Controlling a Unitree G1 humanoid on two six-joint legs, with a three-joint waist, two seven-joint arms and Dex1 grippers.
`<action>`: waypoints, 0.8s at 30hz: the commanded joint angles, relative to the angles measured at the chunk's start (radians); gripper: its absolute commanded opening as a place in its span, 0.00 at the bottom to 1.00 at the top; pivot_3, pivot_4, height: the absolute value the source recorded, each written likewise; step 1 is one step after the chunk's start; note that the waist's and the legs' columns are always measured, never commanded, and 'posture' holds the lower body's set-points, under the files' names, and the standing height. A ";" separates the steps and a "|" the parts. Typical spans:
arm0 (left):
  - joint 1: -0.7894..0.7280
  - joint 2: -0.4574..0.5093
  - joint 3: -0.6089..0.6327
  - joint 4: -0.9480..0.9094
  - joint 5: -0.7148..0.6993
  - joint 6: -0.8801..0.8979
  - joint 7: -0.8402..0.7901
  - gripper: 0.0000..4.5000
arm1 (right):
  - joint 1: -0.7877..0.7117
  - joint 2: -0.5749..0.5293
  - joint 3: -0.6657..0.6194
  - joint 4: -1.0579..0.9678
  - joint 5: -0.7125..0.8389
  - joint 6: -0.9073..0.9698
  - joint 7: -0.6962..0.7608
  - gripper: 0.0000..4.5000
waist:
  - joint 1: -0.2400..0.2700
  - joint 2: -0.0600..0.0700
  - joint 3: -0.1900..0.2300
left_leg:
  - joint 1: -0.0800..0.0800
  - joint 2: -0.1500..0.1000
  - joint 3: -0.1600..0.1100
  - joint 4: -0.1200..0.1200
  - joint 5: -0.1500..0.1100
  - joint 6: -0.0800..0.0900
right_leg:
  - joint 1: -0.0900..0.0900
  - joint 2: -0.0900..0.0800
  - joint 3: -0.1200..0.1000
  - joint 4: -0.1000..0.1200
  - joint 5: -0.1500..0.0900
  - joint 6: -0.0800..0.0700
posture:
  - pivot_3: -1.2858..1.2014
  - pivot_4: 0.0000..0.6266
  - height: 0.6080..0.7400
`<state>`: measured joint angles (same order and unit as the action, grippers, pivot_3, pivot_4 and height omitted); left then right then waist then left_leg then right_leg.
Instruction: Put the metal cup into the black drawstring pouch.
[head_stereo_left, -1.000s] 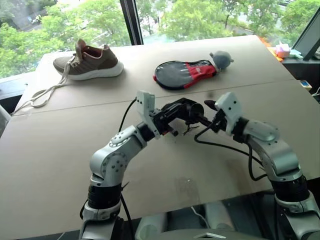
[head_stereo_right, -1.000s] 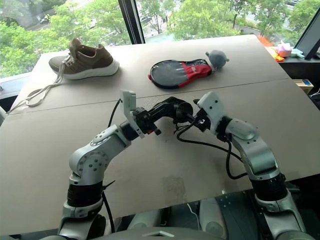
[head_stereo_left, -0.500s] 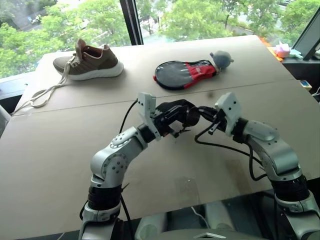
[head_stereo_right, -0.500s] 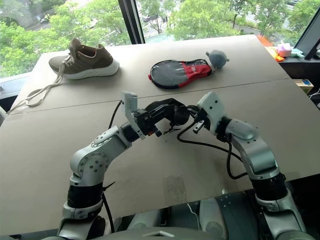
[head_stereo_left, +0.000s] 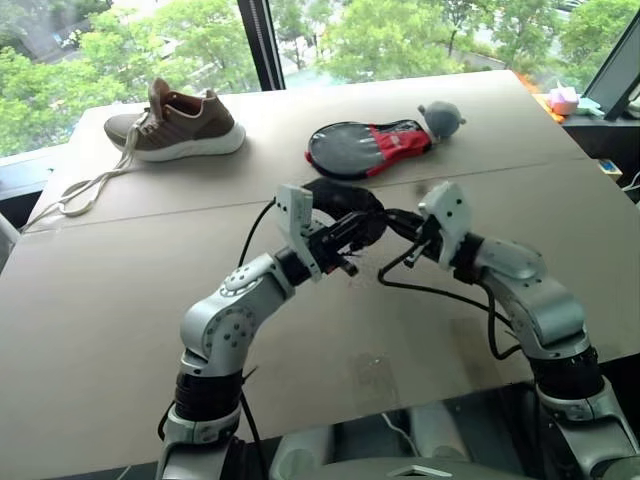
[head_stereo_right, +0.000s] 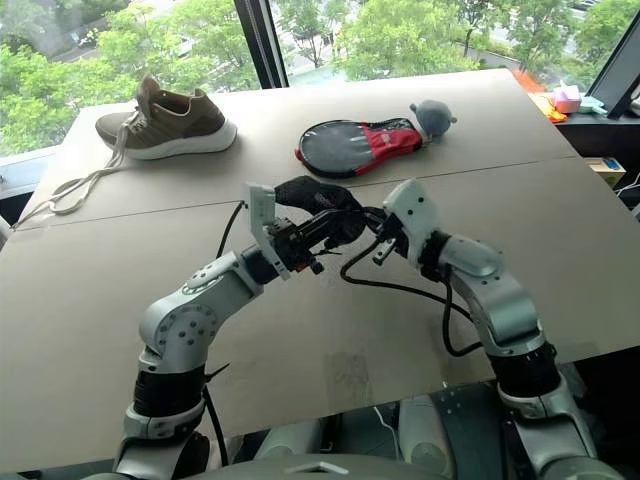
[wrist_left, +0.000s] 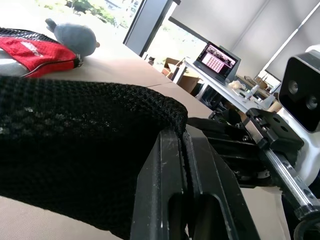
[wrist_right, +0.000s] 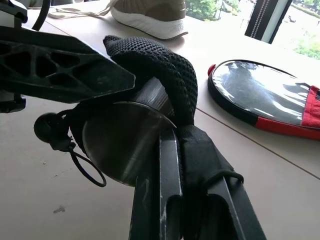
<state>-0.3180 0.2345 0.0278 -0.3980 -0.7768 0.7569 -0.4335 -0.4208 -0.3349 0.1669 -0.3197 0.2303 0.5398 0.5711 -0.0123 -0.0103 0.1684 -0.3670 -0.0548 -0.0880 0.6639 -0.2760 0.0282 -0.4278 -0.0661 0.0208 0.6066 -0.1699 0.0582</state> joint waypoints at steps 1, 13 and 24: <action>0.003 0.006 -0.014 -0.063 -0.039 0.007 -0.024 0.00 | -0.024 0.027 0.013 -0.001 -0.020 -0.024 -0.031 0.01 | 0.000 0.000 0.000 | 0.000 0.000 0.000 0.000 0.000 0.000 | 0.000 0.000 0.000 0.000 0.000 0.000 | 0.52 0.24 1.00; 0.017 0.019 -0.021 -0.065 -0.050 0.019 -0.039 0.00 | -0.006 0.188 -0.058 -0.086 0.185 0.123 -0.062 0.01 | 0.001 0.000 0.000 | -0.001 0.000 0.000 0.000 0.000 0.000 | -0.001 0.000 0.000 0.000 0.000 0.000 | 0.52 0.24 1.00; 0.016 0.019 -0.035 -0.063 -0.052 0.018 -0.059 0.00 | 0.013 0.167 -0.051 -0.113 0.242 0.152 -0.048 0.01 | -0.001 0.000 0.000 | -0.001 0.000 0.000 0.000 0.000 0.000 | -0.001 0.000 0.000 0.000 0.000 0.000 | 0.52 0.24 1.00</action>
<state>-0.2995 0.2513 0.0156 -0.4428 -0.8208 0.7773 -0.4795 -0.4046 -0.1597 0.0926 -0.3561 0.4479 0.7111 0.4955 -0.0133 -0.0103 0.1683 -0.3680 -0.0550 -0.0881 0.6639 -0.2761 0.0285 -0.4291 -0.0660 0.0208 0.6071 -0.1698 0.0582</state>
